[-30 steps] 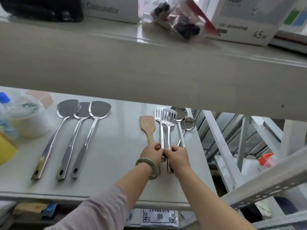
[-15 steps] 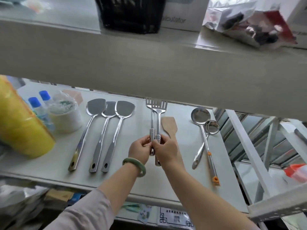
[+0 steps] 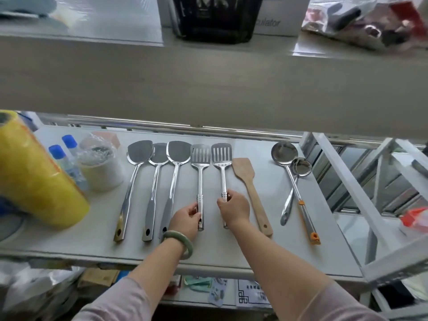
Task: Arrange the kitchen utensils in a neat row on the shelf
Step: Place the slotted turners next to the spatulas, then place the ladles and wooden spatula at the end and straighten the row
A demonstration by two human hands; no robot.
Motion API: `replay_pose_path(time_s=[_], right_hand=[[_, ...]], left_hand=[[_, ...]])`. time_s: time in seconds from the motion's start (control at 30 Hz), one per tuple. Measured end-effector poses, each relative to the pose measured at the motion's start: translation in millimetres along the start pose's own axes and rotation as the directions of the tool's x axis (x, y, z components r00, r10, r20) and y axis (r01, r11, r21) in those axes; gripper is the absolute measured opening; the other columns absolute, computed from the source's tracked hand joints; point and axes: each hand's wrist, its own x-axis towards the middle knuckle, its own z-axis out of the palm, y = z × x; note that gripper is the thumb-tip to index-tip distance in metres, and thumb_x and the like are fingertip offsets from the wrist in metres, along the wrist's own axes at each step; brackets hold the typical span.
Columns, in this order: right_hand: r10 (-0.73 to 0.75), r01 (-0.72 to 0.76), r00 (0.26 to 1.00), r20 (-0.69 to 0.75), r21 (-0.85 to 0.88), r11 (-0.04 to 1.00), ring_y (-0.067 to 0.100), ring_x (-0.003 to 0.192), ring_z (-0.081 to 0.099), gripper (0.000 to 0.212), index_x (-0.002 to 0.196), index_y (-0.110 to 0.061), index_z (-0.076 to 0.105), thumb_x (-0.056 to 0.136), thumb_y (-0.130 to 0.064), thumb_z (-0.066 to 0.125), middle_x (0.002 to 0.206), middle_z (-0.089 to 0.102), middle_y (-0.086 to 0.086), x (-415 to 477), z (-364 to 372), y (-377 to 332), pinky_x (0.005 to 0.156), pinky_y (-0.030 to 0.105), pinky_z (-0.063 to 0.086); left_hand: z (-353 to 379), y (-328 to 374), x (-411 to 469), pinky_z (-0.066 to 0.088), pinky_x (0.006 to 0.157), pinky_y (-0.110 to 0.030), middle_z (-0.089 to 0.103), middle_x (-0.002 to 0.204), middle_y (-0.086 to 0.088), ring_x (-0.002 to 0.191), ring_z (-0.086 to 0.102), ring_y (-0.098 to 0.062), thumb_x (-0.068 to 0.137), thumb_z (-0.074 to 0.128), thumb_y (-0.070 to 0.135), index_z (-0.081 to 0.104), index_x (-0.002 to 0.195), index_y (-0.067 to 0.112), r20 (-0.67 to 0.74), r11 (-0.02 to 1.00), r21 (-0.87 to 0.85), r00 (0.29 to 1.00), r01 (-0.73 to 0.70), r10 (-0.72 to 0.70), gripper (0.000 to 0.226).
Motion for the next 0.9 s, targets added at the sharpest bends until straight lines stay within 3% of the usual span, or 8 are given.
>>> replay_pose_path(time_s=[0.07,0.17,0.23,0.3,0.4,0.53,0.7,0.9], right_hand=[[0.017,-0.017,1.000,0.002,-0.031,0.999,0.029,0.068,0.049,0.018,0.066,-0.009,0.047,0.079,-0.016,0.055,0.078,0.061,0.019,-0.2,2.6,2.9,0.053,0.030,0.028],[0.016,-0.012,0.999,0.037,-0.124,0.992,0.032,0.094,0.057,0.014,0.080,-0.009,0.058,0.084,-0.023,0.056,0.101,0.062,0.021,-5.0,-1.1,0.9,0.072,0.028,0.038],[-0.004,0.010,0.999,0.045,-0.141,0.990,0.032,0.114,0.052,0.032,0.110,-0.004,0.062,0.087,-0.025,0.055,0.118,0.056,0.019,-7.7,-9.6,3.7,0.095,0.031,0.039],[-0.042,0.039,0.999,-0.022,-0.132,0.991,0.031,0.120,0.049,0.044,0.128,-0.004,0.053,0.088,-0.022,0.054,0.126,0.052,0.017,-10.1,-24.7,10.6,0.103,0.033,0.036],[-0.126,0.082,0.960,-0.248,-0.183,0.980,0.036,0.107,0.055,0.040,0.121,-0.006,0.061,0.082,-0.011,0.057,0.112,0.059,0.018,-6.0,-56.2,30.9,0.095,0.034,0.041],[0.008,-0.122,0.890,-0.455,-0.222,0.968,0.038,0.107,0.050,0.041,0.120,-0.006,0.060,0.079,-0.008,0.056,0.113,0.059,0.021,1.6,-109.1,66.9,0.096,0.040,0.039],[0.254,-0.312,0.918,-0.303,-0.162,0.936,0.037,0.104,0.052,0.034,0.105,-0.001,0.060,0.090,-0.028,0.046,0.113,0.055,0.023,4.0,-139.3,93.8,0.089,0.037,0.042],[0.234,-0.281,0.949,-0.213,-0.230,0.932,0.032,0.107,0.055,0.043,0.109,-0.007,0.060,0.084,-0.041,0.058,0.114,0.054,0.016,7.3,-124.9,93.1,0.087,0.033,0.045]], left_hand=[[1.2,3.4,-2.4,0.055,0.087,-0.040,0.071,0.107,-0.002,0.092,0.067,-0.022,0.089,0.050,0.009,0.058,0.124,0.020,0.010,0.995,0.097,1.000,-0.018,0.017,0.037],[0.7,10.9,-4.6,0.050,0.092,-0.037,0.066,0.114,-0.008,0.100,0.063,-0.026,0.089,0.049,0.016,0.054,0.127,0.021,0.006,0.932,0.358,0.998,-0.061,0.063,0.039],[0.3,16.4,-6.7,0.043,0.102,-0.037,0.054,0.126,-0.013,0.112,0.054,-0.029,0.088,0.048,0.019,0.049,0.132,0.022,-0.011,0.849,0.527,0.998,-0.044,0.058,0.044],[2.7,23.9,-9.8,0.038,0.105,-0.038,0.043,0.132,-0.013,0.119,0.046,-0.030,0.088,0.048,0.019,0.045,0.134,0.022,-0.040,0.814,0.581,0.997,-0.033,0.069,0.047],[15.5,38.9,-14.8,0.034,0.106,-0.036,0.040,0.132,-0.010,0.123,0.041,-0.028,0.087,0.050,0.016,0.045,0.133,0.019,-0.042,0.831,0.540,0.982,-0.134,0.186,0.046],[53.3,55.9,-16.2,0.027,0.111,-0.031,0.041,0.134,-0.007,0.127,0.040,-0.024,0.087,0.054,0.020,0.046,0.132,0.019,0.079,0.790,0.516,0.937,-0.330,0.340,0.046],[103.2,62.0,-16.6,0.021,0.116,-0.034,0.024,0.151,-0.004,0.139,0.024,-0.023,0.088,0.054,0.032,0.032,0.141,0.021,0.249,0.724,0.572,0.923,-0.384,0.294,0.058],[131.5,53.9,-9.9,0.002,0.119,-0.032,-0.002,0.159,-0.007,0.146,0.000,-0.023,0.090,0.045,0.042,0.004,0.148,0.014,0.393,0.569,0.713,0.906,-0.410,0.160,0.076]])
